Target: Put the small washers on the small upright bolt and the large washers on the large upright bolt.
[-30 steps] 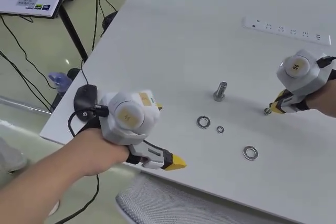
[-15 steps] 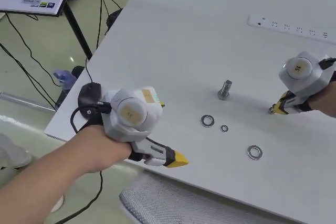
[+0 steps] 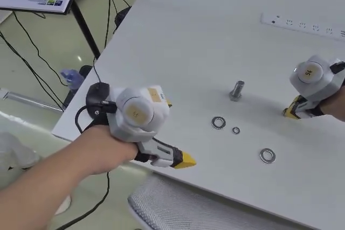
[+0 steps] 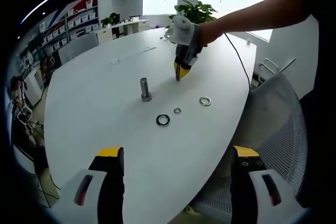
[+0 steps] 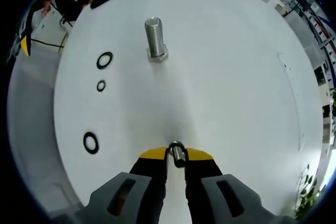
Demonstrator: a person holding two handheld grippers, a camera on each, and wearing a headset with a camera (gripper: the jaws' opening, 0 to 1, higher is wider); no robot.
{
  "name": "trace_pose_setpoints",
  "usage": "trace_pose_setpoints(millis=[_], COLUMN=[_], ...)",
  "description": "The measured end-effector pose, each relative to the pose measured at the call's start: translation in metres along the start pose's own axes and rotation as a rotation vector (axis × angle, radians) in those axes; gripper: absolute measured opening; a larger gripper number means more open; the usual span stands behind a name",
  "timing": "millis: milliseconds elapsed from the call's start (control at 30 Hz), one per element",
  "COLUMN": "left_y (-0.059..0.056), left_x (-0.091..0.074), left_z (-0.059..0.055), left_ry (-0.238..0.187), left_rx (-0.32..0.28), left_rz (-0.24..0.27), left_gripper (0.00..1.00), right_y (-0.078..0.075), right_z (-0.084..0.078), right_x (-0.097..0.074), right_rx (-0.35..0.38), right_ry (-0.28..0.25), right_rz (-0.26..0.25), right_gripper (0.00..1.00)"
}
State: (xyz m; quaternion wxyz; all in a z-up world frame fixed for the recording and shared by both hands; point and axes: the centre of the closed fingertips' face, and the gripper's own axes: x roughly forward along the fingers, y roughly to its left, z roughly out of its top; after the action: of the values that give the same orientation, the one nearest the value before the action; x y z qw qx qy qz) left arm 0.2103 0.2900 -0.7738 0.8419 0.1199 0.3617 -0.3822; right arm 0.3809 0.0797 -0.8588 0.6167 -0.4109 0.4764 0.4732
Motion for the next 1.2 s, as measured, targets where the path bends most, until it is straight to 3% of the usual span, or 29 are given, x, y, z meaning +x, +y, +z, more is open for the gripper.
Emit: trace_pose_setpoints(millis=[667,767,1200], left_y=[-0.001,-0.001,-0.006], left_x=[-0.003,-0.003,-0.007], left_z=[-0.002,-0.003,-0.004], left_ry=[-0.003,-0.001,-0.008], left_rx=[-0.007,-0.005,0.003], left_rz=[0.005,0.007,0.014], left_gripper=[0.83,0.83,0.83], right_y=[-0.003,-0.002,0.000], right_z=[0.002,0.003,0.005], right_x=[0.005,0.004,-0.006], right_rx=[0.001,-0.005,-0.003], right_ry=[0.003,-0.006,-0.013], right_rz=[0.007,0.005,0.008], right_gripper=[0.14,0.20,0.21])
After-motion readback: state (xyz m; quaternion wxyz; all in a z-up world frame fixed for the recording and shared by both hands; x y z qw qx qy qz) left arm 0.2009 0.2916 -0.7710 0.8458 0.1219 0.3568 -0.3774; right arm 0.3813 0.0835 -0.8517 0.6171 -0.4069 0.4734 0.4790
